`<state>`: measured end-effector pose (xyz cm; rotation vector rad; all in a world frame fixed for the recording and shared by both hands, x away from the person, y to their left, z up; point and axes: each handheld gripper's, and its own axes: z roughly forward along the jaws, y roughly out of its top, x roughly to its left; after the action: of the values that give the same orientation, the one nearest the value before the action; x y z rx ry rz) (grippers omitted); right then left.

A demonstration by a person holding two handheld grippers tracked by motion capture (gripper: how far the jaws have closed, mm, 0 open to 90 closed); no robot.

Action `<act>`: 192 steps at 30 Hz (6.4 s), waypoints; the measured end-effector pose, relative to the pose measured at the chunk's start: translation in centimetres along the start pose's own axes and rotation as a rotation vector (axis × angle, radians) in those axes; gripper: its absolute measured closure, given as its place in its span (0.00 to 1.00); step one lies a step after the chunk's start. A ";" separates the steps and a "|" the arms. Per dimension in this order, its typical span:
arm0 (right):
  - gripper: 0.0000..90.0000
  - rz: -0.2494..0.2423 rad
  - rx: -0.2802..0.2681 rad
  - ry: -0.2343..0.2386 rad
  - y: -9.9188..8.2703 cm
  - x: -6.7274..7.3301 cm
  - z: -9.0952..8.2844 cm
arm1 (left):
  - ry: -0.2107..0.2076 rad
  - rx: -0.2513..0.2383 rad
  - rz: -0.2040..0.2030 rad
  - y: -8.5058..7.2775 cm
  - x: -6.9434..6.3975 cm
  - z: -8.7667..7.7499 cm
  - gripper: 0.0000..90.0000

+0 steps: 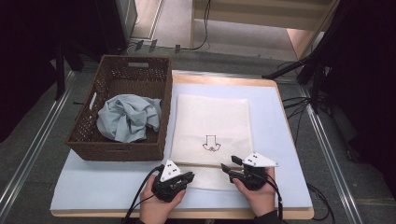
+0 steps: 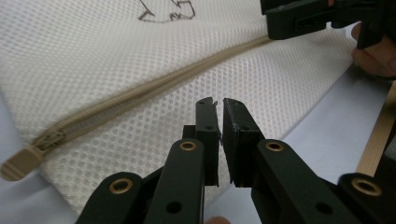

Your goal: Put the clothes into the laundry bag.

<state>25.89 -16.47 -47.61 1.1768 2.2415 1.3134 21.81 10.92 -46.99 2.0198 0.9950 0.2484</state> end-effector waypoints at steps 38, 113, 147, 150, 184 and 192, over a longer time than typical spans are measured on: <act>0.98 0.019 0.111 0.000 1.7 -1.7 3.3 | 0.008 0.023 -0.010 -0.8 0.4 0.7 1.00; 0.95 0.057 -0.036 -0.023 3.0 -1.5 0.6 | 0.034 0.024 -0.075 -0.7 2.1 0.2 1.00; 0.95 0.074 -0.067 -0.015 3.1 -1.4 0.6 | 0.012 -0.117 -0.061 1.9 1.7 -4.8 0.79; 0.95 0.079 -0.068 -0.013 3.0 -1.5 0.7 | 0.018 -0.137 -0.059 2.6 1.9 -5.5 0.78; 0.94 0.075 -0.069 -0.011 2.9 -1.5 0.7 | 0.138 -0.264 -0.087 8.6 6.1 -9.1 0.76; 0.94 0.070 -0.068 -0.012 2.9 -1.5 0.6 | 0.183 -0.265 -0.109 9.8 8.2 -8.9 0.75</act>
<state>28.66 -16.49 -45.75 1.2461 2.1468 1.3937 28.32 19.14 -35.43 1.7199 1.1189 0.4872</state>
